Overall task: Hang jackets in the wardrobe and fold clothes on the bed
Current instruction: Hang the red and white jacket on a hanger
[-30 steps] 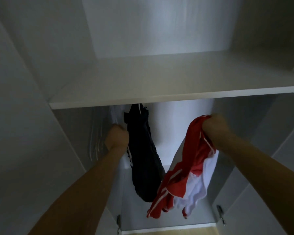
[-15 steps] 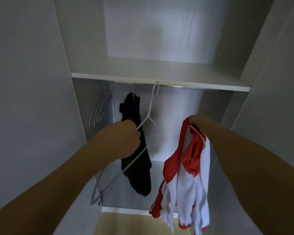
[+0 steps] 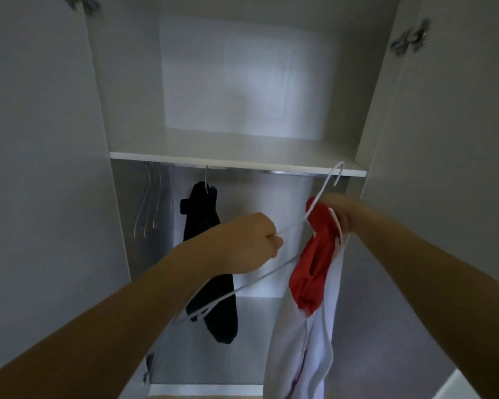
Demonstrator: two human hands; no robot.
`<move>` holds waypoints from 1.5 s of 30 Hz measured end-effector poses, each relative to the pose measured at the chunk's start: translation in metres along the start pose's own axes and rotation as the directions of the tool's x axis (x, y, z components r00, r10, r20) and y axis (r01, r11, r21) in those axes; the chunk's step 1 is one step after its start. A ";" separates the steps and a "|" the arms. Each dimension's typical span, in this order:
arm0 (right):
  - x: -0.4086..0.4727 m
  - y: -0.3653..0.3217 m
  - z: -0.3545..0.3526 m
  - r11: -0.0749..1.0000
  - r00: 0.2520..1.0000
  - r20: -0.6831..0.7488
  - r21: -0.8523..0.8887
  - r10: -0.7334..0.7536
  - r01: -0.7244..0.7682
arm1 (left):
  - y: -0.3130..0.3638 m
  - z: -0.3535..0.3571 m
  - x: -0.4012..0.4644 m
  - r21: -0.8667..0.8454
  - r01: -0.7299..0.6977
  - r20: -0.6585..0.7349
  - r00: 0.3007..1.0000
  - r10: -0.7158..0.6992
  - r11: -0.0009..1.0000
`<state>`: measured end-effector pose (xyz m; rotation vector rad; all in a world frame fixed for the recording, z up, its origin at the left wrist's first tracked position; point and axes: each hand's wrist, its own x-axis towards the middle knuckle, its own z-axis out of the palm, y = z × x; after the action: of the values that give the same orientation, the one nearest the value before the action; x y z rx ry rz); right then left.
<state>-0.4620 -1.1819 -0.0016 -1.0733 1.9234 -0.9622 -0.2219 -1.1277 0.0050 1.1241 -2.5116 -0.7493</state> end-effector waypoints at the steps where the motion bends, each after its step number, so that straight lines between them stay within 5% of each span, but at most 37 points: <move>1: 0.000 -0.001 -0.008 0.997 1.000 0.004 0.082 -0.017 0.017 | -0.001 -0.001 -0.001 -0.052 -0.006 0.014 1.000 0.007 0.999; 4: -0.008 0.006 -0.044 0.964 0.998 -0.050 0.262 -0.040 0.052 | 0.000 -0.023 -0.009 -0.169 -0.018 -0.048 0.999 0.011 0.985; 8: -0.013 0.025 -0.075 0.969 0.984 -0.167 0.245 0.055 -0.012 | 0.011 -0.043 -0.021 -0.264 -0.097 -0.053 0.995 0.086 0.960; 27: -0.006 0.035 -0.105 0.939 0.928 -0.329 0.340 0.172 -0.053 | 0.036 -0.020 -0.029 -0.155 -0.123 0.014 0.992 0.127 0.980; 33: -0.018 0.019 -0.099 0.931 0.966 -0.240 0.364 0.094 0.000 | 0.042 0.009 0.005 -0.160 -0.110 -0.080 0.992 0.098 0.981; 38: -0.043 0.002 -0.075 0.955 0.997 -0.008 0.286 -0.077 0.076 | 0.034 0.029 0.024 -0.121 -0.200 -0.107 0.976 0.187 0.972; 41: -0.052 0.009 -0.065 0.957 0.960 0.006 0.080 -0.279 0.277 | 0.009 0.023 0.021 -0.199 -0.304 -0.172 0.947 0.272 0.932; 45: -0.055 0.012 -0.063 0.871 0.877 -0.041 0.108 -0.478 0.480 | -0.007 0.023 0.029 -0.108 -0.374 -0.226 0.912 0.344 0.921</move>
<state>-0.4978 -1.1120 0.0294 -1.5170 1.6108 -1.3331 -0.2475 -1.1456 -0.0163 0.6230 -2.3472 -0.6677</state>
